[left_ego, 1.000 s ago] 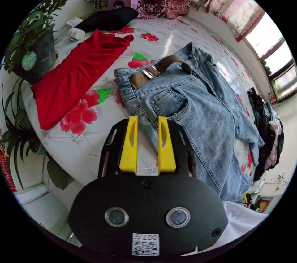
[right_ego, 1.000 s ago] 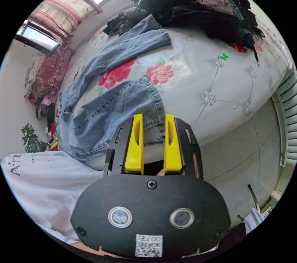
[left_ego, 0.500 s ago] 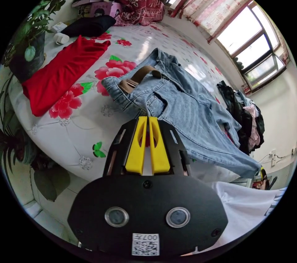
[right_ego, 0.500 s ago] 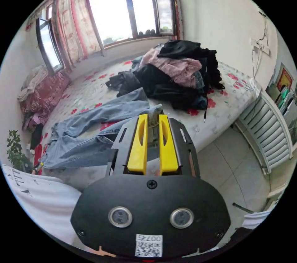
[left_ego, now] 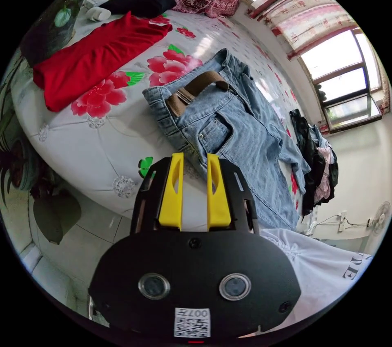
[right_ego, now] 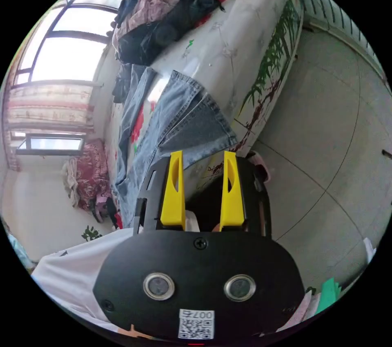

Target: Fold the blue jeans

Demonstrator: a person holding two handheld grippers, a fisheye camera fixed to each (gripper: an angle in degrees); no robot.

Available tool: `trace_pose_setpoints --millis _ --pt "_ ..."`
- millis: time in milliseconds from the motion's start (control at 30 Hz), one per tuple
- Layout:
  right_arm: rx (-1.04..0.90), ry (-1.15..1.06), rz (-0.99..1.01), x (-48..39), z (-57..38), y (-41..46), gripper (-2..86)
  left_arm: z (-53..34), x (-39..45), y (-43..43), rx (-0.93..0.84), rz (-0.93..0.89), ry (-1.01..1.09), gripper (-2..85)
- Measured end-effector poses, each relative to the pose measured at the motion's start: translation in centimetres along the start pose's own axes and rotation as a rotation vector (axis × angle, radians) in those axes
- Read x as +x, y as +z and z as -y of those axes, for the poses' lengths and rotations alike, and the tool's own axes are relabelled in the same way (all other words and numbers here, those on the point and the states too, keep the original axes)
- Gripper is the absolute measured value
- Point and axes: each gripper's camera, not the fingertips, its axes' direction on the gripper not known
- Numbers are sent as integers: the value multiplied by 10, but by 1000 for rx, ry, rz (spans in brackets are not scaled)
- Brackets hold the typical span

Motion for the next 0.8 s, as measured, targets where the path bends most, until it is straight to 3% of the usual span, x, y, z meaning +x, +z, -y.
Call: trace_pose_setpoints --millis 133,267,367,500,667,733,800 --pt "-92 88 229 35 -10 43 81 5 -32 18 -25 -110 -156 42" --pt "-14 126 475 39 -7 47 17 9 -50 16 11 -293 -212 0" --pt "42 -8 577 7 9 19 3 14 -47 -10 93 -501 -137 -7" --pt "141 -377 668 -89 24 -55 -2 29 -17 -68 269 -708 42 -9" --pt "205 -695 560 -147 7 -103 -3 33 5 -107 329 -610 265 -9" --pt "63 -601 375 -127 2 -68 -3 23 -14 -79 199 -483 200 -8" --pt "-21 -447 312 -93 -6 -37 -3 4 -39 -50 91 -404 118 -8"
